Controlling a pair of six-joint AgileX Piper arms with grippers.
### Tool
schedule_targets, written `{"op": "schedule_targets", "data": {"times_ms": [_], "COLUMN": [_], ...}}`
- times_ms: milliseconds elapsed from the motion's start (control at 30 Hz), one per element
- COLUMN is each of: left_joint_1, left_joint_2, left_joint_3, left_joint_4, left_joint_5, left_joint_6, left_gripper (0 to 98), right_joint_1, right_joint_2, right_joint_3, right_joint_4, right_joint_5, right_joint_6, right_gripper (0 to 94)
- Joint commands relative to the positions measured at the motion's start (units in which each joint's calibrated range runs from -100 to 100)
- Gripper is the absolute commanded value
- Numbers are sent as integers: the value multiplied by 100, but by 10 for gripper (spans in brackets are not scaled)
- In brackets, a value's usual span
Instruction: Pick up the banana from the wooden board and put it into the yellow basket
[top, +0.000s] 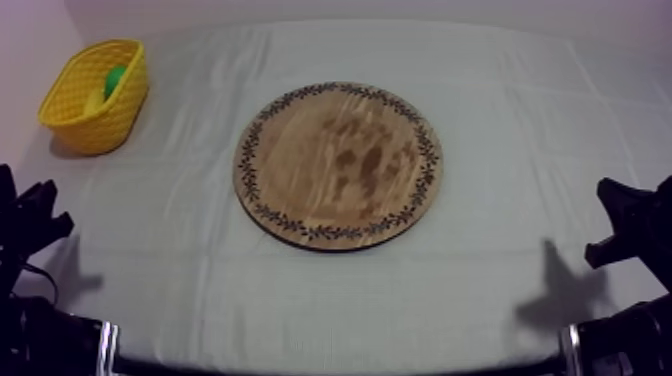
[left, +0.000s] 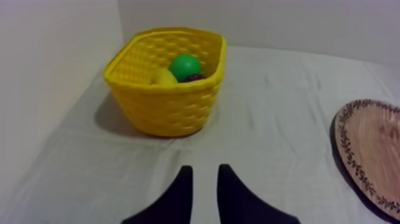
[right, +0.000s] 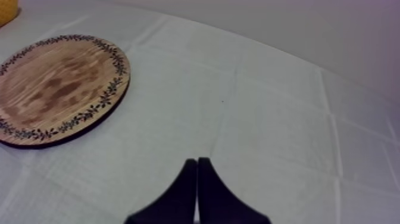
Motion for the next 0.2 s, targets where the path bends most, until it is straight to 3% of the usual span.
{"op": "schedule_targets", "data": {"times_ms": [0,67,167], "left_joint_1": [1,1,1], "left_joint_2": [0,0,0], "left_joint_3": [27,44,54], "left_joint_4": [-17,-28,-35], "left_joint_5": [-176,-232,-267], "left_joint_6": [-21,96,527], "left_gripper": [136,122,113], "right_joint_1": [1,1,1], "right_joint_2": [0,0,0], "right_joint_3": [-3,-3,-3], "right_joint_4": [-1,-1,-1], "right_joint_5": [1,1,1], "right_joint_6": [1,0,0], "right_gripper": [3,3,3]}}
